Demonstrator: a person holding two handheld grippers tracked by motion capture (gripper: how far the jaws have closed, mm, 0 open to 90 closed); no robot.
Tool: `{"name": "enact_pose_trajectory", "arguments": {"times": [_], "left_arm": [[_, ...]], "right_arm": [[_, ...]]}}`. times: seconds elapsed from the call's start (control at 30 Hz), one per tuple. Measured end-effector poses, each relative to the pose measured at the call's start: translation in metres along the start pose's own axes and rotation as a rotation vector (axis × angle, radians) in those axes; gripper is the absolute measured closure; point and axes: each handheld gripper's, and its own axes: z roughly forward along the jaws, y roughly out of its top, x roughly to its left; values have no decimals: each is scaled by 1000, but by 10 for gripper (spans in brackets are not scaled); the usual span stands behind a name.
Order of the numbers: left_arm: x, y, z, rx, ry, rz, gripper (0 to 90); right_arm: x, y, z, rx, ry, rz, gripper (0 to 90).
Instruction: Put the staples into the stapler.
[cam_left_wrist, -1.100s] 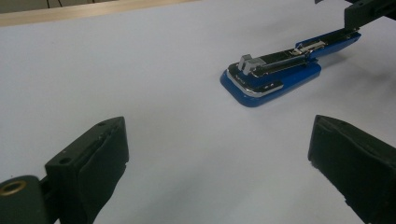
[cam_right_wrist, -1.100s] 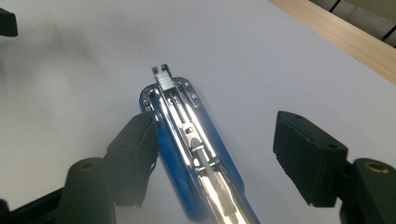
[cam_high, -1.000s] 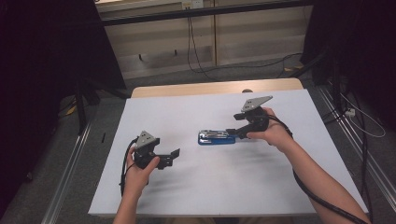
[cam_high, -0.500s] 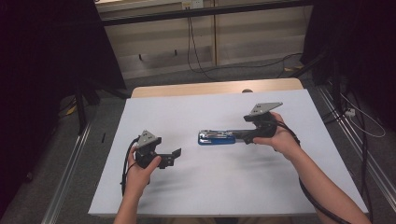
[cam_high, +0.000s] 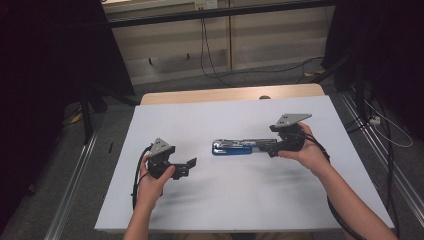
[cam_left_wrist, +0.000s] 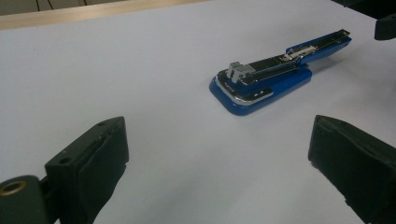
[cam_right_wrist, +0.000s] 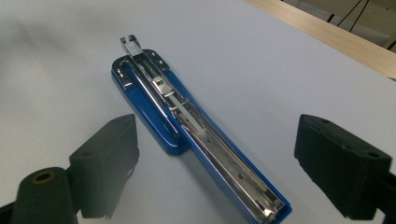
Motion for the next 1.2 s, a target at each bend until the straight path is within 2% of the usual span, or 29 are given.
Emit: {"name": "enact_pose_trajectory", "arguments": {"times": [0.23, 0.4, 0.7, 0.77, 0.97, 1.03, 1.2], "left_arm": [[-3, 2, 5, 6, -9, 11, 53], [-7, 5, 10, 8, -25, 14, 54], [-11, 10, 20, 16, -25, 23, 54], [-12, 11, 23, 16, -28, 9, 54], [-11, 13, 30, 16, -19, 12, 54], [-11, 12, 32, 7, -22, 2, 55], [-9, 12, 38, 17, -23, -1, 58]], "right_arm": [[2, -7, -10, -8, -23, -7, 122], [-1, -14, -16, -10, -47, 8, 119], [-3, -24, -26, -22, -77, 29, 119], [-4, -26, -27, -22, -82, 39, 118], [-7, -29, -35, -32, -109, 60, 118], [-7, -30, -36, -34, -119, 63, 120], [-8, -36, -37, -35, -127, 68, 171]]}}
